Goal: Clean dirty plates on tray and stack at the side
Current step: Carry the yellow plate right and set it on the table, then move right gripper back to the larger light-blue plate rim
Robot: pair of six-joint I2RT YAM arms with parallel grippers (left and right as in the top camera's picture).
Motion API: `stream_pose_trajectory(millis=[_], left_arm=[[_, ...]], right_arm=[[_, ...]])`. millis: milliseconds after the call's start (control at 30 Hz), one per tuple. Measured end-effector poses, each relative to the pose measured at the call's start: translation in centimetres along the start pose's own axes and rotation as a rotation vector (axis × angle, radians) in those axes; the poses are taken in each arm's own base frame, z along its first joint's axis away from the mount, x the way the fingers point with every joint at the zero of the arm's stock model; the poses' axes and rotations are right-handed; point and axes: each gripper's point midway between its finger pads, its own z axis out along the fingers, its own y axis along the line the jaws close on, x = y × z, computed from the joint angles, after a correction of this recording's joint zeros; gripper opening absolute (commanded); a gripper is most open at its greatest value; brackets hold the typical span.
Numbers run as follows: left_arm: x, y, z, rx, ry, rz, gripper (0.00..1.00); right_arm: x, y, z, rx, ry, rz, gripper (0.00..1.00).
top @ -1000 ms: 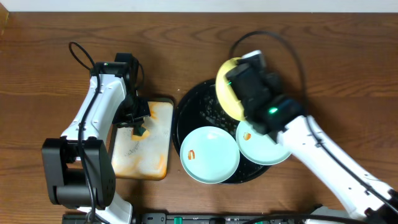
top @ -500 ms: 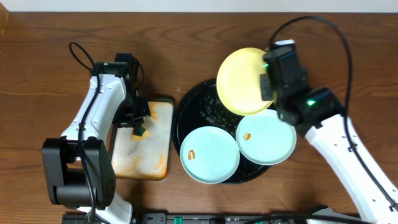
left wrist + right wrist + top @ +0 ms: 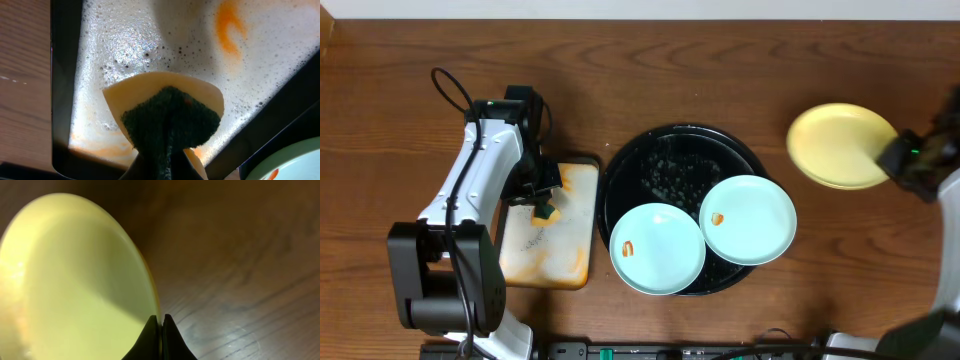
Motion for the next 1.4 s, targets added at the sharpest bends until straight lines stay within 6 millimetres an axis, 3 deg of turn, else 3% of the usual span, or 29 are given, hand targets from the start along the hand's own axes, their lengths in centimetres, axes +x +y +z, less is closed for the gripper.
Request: stream_pose_trajectory(millis=[200,433,500,533,733,900,1100,1233,1400], left_arm=[[0.0,0.0,0.0,0.001,-0.001,0.002,0.08],[0.0,-0.1,0.0,0.004,-0.001,0.008,0.08],[-0.1,-0.1,0.0,0.004,-0.002,0.01,0.08],[-0.1,-0.1,0.0,0.004,-0.002,0.011,0.08],[-0.7,-0.3,0.0,0.013,-0.029,0.034,0.08],[-2.6,-0.7,0.4,0.024,-0.11,0.045,0.08],[-2.3,-0.4,4.0,0.02,-0.127,0.048,0.08],[-3.0,-0.4,6.6,0.026,-0.192,0.046,0.08],[-4.4,-1.0,7.1,0.056,-0.311,0.071,0.08]], right_arm=[[-2.0,-5.3,5.2,0.057,0.077,0.173,0.01],[-2.3,-8.7,9.4,0.123,0.134,0.248,0.01],[-2.2,-9.2,10.3,0.131,0.146,0.256,0.4],[-2.2,-9.4,10.5,0.134,0.148,0.264,0.51],[-2.2,-8.9,10.5,0.09,0.159,0.274,0.56],[-2.7,-6.2,8.2,-0.059,0.14,0.232,0.56],[-2.1,-0.9,0.3,-0.292,0.052,0.063,0.56],[1.2,4.7,-4.8,-0.425,0.023,-0.154,0.58],[6.5,9.5,-7.0,-0.504,0.09,-0.367,0.58]])
